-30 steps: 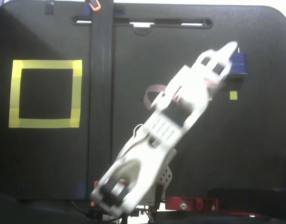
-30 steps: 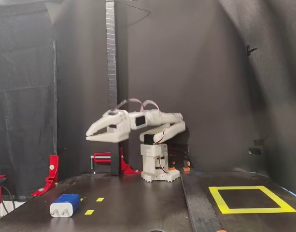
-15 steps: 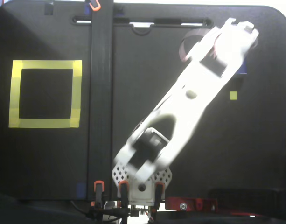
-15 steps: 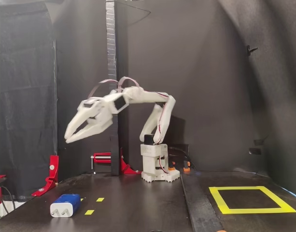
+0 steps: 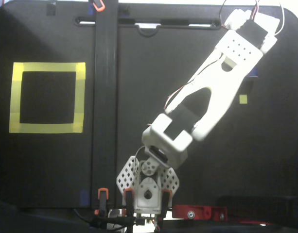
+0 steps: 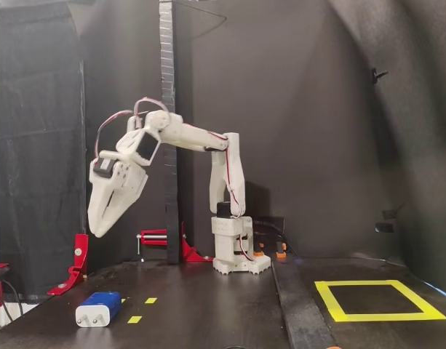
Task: Grasp the block and place it in the designated area.
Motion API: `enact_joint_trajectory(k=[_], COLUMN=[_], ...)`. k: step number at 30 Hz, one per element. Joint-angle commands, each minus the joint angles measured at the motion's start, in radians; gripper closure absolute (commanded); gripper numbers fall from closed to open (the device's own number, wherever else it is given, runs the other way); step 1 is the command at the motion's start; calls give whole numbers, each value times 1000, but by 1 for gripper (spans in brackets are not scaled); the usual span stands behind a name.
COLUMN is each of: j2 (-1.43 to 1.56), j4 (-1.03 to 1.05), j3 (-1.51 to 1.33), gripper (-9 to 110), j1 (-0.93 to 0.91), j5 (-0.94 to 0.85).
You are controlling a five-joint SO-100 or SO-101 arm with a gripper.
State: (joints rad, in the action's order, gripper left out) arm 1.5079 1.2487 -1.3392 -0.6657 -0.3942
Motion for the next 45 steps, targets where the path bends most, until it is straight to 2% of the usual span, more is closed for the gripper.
enact_joint_trajectory(k=[1,7,21,27,33,45], j2=[-11,-74,-74,-75,-75,-74], j4=[40,155,117,98,124,137], j3=[49,147,152,149,147,147], gripper=[102,102,102,102,102,102], j1=[-9,-17,-40,-41,-41,-35], j5=[-34,-86,-170,-417,-792,-1359])
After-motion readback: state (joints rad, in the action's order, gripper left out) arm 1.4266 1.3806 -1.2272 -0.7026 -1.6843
